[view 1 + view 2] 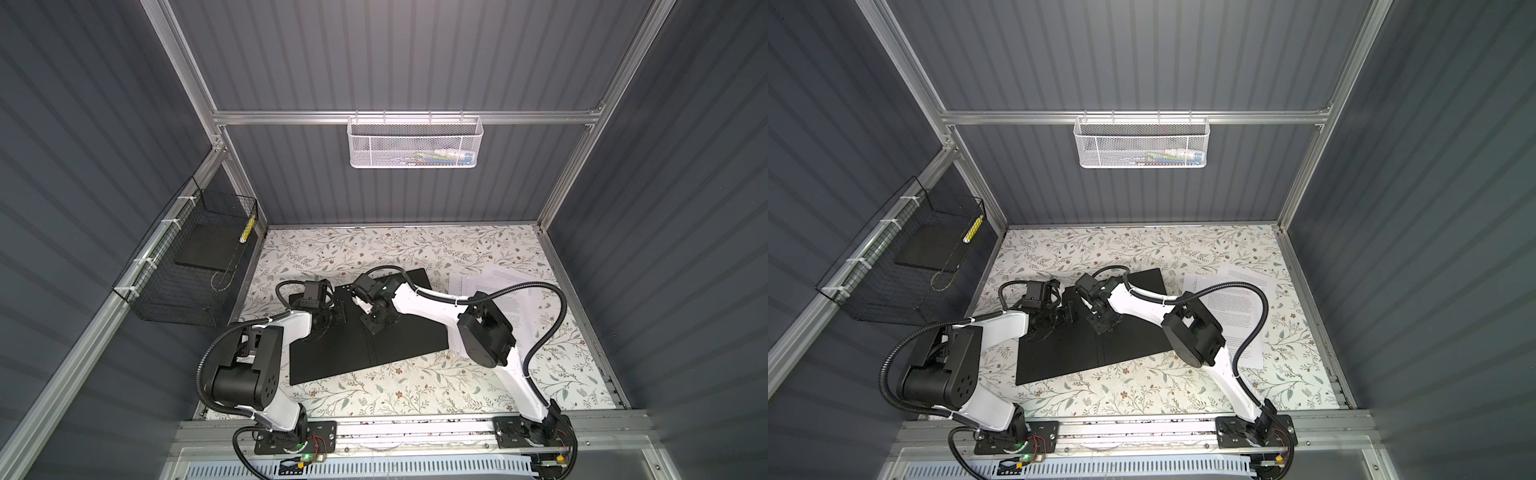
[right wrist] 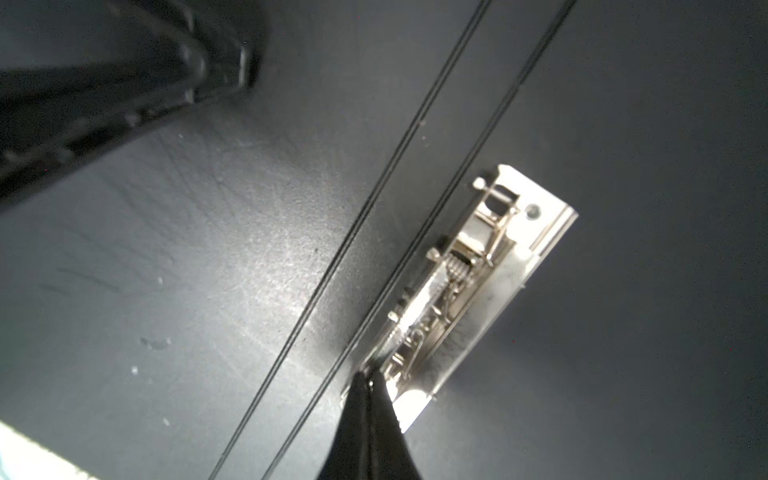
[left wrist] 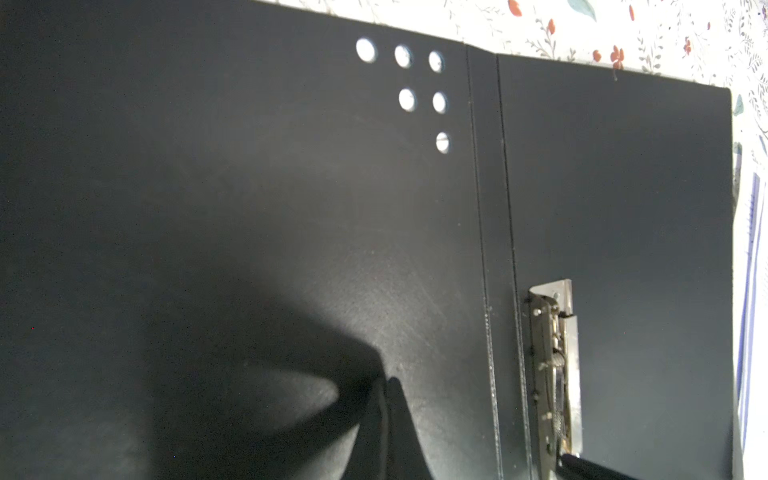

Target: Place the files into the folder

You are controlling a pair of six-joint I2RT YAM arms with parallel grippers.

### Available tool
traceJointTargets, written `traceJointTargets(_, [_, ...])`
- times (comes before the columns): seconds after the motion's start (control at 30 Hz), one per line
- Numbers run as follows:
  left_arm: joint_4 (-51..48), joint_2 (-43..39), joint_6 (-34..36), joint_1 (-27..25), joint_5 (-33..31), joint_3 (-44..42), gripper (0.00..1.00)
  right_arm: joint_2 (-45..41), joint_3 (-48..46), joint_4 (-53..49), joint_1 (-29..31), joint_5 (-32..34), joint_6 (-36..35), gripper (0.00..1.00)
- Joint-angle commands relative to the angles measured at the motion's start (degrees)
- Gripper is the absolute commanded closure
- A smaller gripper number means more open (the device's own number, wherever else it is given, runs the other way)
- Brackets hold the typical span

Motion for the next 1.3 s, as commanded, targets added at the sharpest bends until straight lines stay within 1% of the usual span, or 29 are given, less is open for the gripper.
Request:
traceJointTargets(0.0, [-6.0,1.9,1.1,0.1,-1.6,-1.5,1.0,10.4,-0.2,-13.5,0.2,8.1,-2.8,1.0])
traceJointTargets(0.2, [-5.9,1.9,1.2,0.2,-1.4,-1.5,1.0,14.1,2.2,-18.3,0.7,9.7,-3.7,1.0])
traceJointTargets(0.47, [-6.1,2.4,1.2,0.2,-1.1,-1.2,1.0,15.5,2.6,-21.6,1.0,13.4,-3.4,1.0])
traceJointTargets(0.57, [-6.0,2.6,1.2,0.2,-0.9,-1.2,1.0,14.9,3.3,-21.5,1.1,11.7,-3.1,1.0])
traceJointTargets(0.67, [-6.1,2.6,1.2,0.2,-1.2,-1.2,1.0,12.5,3.1,-18.7,1.1,8.7,-1.6,1.0])
traceJointTargets(0.83, [-6.1,2.7,1.2,0.2,-1.1,-1.1,1.0,11.0,6.0,-18.2,1.1,7.8,1.8,1.0])
traceJointTargets(1.07, [-6.2,3.1,1.4,0.2,-0.8,-0.9,1.0,10.5,6.5,-17.5,1.2,7.1,3.5,1.0])
traceJointTargets(1.27, [-5.8,1.7,1.2,0.2,-1.2,-1.7,1.0,10.3,6.6,-17.4,1.2,6.6,4.4,1.0])
